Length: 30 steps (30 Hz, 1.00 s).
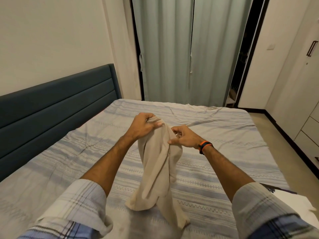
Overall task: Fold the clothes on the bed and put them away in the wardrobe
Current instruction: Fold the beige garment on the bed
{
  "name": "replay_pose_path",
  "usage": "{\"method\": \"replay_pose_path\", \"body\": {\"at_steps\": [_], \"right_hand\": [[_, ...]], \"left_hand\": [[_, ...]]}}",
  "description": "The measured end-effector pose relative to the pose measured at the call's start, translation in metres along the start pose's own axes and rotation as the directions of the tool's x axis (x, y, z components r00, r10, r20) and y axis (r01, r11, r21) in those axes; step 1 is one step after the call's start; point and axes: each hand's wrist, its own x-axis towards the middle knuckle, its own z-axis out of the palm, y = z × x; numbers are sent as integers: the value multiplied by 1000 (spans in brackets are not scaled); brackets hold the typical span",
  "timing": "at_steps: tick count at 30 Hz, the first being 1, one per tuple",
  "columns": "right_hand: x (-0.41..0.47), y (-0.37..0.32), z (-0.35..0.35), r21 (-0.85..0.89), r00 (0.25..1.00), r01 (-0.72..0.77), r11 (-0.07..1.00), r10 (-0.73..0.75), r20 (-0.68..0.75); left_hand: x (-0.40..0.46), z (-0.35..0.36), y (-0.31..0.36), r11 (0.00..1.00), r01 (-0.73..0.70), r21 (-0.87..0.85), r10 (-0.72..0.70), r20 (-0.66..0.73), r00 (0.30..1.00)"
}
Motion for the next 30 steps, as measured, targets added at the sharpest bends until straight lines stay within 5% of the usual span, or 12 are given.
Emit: {"method": "replay_pose_path", "body": {"at_steps": [5,9,14,20,30], "right_hand": [[-3,3,6,42,975,-70,997,78,-210],[0,-1,16,-134,875,72,988,-127,-468],[1,-1,24,-133,948,65,989,-103,-300],[-4,1,39,133,985,41,990,-18,-170],[6,9,51,-223,985,-67,972,29,-170]], "left_hand": [[9,-15,15,987,-83,141,94,-73,993],[12,-17,22,974,-107,198,136,-138,981],[12,-17,25,960,-119,252,169,-186,968],[12,-20,27,961,-106,255,166,-225,960],[6,-26,28,981,-54,189,107,-284,953]]}}
